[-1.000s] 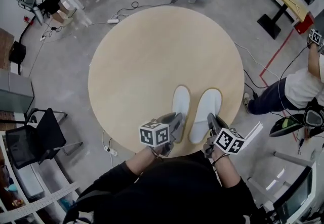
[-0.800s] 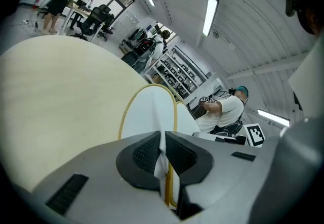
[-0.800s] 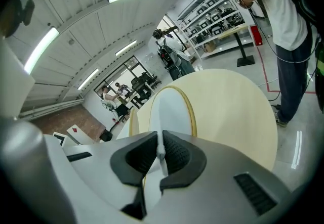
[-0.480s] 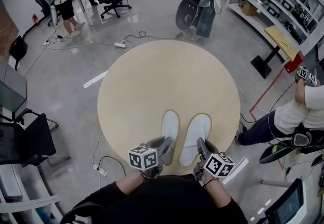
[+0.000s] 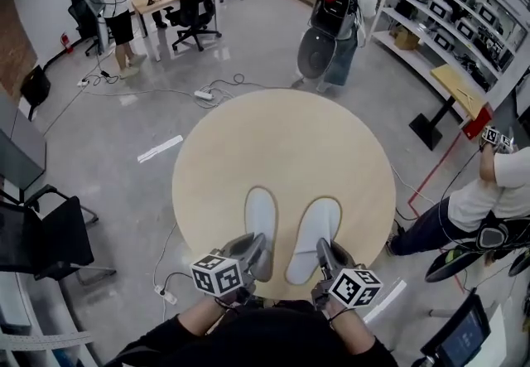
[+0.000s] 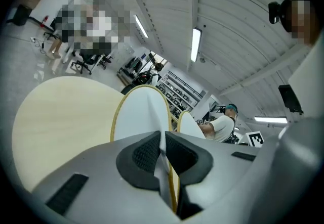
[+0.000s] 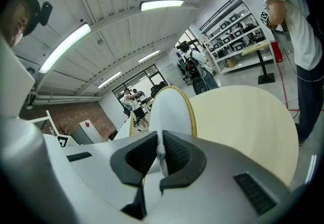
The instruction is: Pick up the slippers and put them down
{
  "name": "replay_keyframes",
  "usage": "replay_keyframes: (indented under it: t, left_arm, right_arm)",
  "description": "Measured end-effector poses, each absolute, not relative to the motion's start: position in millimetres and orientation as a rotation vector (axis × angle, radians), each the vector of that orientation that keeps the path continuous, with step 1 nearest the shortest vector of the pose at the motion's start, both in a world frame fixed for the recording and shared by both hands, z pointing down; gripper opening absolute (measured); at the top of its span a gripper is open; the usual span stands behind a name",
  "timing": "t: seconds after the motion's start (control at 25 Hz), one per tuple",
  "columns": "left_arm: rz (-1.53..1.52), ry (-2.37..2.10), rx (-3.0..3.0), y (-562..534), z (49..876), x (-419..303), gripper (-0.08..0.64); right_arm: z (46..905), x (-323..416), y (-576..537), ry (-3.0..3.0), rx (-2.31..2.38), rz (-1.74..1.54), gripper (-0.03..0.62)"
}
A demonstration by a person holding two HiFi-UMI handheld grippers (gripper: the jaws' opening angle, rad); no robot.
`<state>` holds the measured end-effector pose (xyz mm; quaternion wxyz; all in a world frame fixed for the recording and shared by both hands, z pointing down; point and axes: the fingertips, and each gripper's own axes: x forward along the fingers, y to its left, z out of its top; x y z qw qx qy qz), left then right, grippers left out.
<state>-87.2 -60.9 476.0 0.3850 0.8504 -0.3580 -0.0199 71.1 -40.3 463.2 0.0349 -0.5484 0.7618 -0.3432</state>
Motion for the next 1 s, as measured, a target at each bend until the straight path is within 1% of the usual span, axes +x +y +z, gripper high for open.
replay_keyframes:
  t: [0.2, 0.4, 0.6, 0.72, 1.0]
  left_arm:
    - [-0.118, -0.992, 2.200, -60.4, 444.1, -89.2, 0.032]
    - [-0.157, -1.004, 2.225, -43.3, 414.6, -73.7, 0.032]
    - [-0.127, -1.044, 2.219, -38.9, 416.7, -59.6, 0.032]
    - [-0.160, -1.072, 2.189, -34.9, 418.5, -59.5, 0.032]
    - [-0.171, -1.174, 2.192, -34.0, 403.4, -49.0, 0.032]
  right_arm:
    - [422.5, 72.9, -45.3, 2.370, -1.581, -0.964, 0.029]
    - [389.3, 75.1, -43.6, 2.384, -1.486, -0.892, 0.029]
    - [396.4, 81.3, -40.6, 2.394, -1.425, -0.910, 0.029]
    - [406.4, 80.8, -35.6, 2.396, -1.393, -0.943, 0.029]
    - [405.5, 100.2, -40.0, 2.402, -1.305, -0.970, 0.029]
